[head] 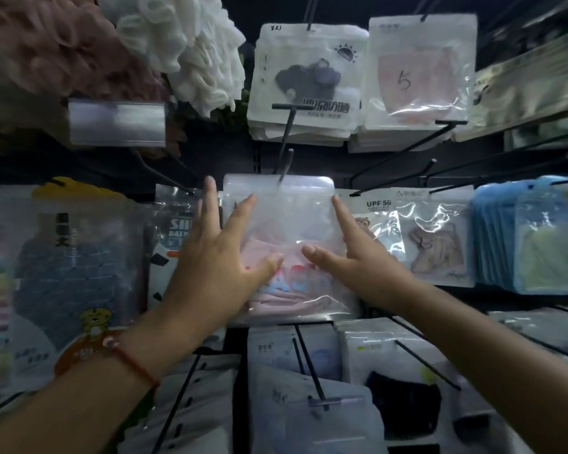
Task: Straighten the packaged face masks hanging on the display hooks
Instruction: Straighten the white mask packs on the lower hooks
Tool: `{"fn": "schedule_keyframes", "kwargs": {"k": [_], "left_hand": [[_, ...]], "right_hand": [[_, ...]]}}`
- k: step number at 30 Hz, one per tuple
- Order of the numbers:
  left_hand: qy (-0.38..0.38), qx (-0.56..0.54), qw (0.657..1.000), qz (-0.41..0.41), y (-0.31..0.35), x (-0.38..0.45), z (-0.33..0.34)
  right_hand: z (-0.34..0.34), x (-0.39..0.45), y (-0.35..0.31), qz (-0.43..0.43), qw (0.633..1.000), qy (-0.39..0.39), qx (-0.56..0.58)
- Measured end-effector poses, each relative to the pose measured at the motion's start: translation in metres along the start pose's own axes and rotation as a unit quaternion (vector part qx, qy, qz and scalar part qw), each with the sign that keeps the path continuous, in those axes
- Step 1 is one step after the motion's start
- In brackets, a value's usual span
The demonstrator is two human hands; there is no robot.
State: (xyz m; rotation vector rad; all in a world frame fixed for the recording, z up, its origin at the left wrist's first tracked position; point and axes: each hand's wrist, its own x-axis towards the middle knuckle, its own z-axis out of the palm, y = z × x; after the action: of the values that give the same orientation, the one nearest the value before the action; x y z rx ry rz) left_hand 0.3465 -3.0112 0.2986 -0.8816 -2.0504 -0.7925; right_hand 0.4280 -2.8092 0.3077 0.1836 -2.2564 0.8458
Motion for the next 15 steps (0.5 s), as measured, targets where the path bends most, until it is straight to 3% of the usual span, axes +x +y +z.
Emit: {"fn": "schedule_keyframes", "kwargs": {"k": [4, 9, 13, 15], "left_hand": [[0.079, 0.110, 0.982, 0.134, 0.033, -0.008, -0.014], [-0.036, 0.199, 0.965, 0.169, 0.125, -0.006, 0.012], [-0.081, 0.285, 0.938, 0.182, 0.186, 0.020, 0.075], [-0.112, 0.304, 0.934, 0.149, 0.205, 0.037, 0.112]], "right_hand": [[-0.038, -0.013, 0.010, -0.004, 0.999, -0.029, -0.026], [-0.094, -0.021, 0.059, 0.019, 0.981, -0.106, -0.162], [-0.137, -0.015, 0.105, 0.041, 0.959, -0.105, -0.260], [-0.153, -0.006, 0.127, 0.052, 0.941, -0.104, -0.317]]}}
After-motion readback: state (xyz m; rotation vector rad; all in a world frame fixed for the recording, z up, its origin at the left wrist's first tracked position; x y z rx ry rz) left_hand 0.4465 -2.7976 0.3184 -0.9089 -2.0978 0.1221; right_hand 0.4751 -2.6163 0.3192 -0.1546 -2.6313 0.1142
